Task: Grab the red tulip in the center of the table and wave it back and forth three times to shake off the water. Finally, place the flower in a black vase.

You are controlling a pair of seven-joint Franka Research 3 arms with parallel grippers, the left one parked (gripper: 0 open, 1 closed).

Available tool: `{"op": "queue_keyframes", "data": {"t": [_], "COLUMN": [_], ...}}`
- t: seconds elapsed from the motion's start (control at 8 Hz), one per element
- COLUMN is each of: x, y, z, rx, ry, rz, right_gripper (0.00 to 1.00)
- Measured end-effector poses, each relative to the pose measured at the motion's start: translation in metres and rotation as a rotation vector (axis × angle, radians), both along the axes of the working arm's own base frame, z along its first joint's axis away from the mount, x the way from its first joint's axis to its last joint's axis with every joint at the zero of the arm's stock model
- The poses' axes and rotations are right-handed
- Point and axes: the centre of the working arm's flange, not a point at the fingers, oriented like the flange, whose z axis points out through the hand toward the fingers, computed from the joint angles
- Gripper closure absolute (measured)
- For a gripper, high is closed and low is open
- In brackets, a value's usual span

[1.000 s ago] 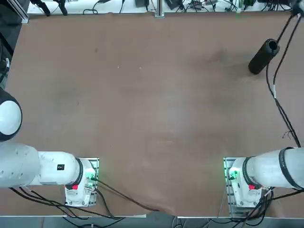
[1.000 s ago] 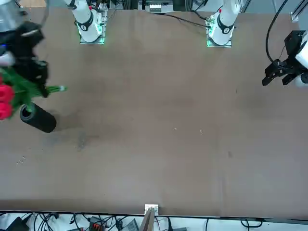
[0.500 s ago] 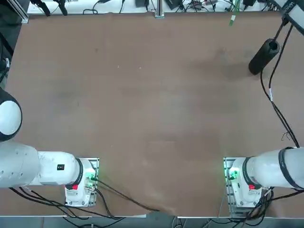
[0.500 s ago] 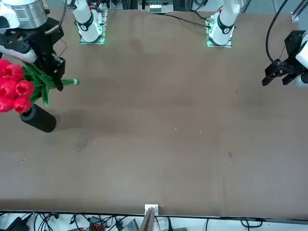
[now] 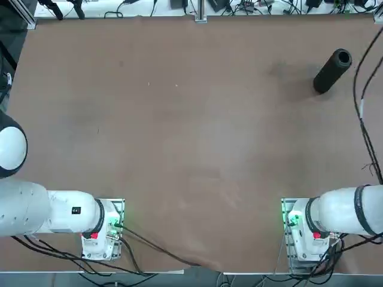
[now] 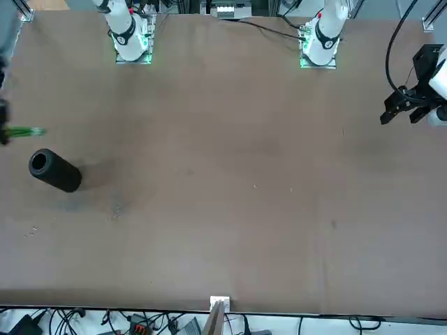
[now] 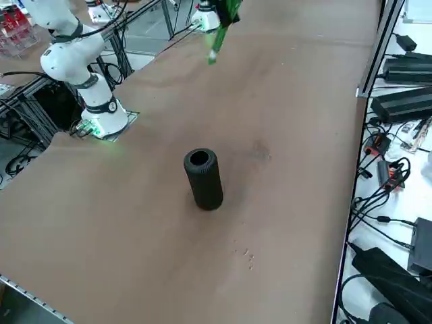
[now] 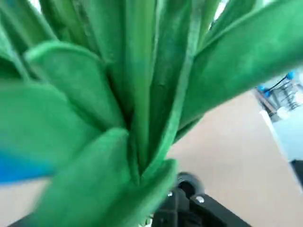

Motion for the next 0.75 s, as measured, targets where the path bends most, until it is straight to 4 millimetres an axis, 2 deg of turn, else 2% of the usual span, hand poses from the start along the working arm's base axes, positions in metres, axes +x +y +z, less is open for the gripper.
{"op": "queue_keyframes", "data": {"t": [0.12, 0.38, 0.75], "x": [0.000, 0.002, -0.003], "y": [-0.020, -0.034, -0.077], "z": [-0.003, -0.021, -0.086], "rx": [-0.015, -0.017, -0.012], "ry": [0.003, -0.007, -0.072], "rz": [0.004, -0.005, -0.036], "right_gripper": [0.89, 0.89, 0.89]}}
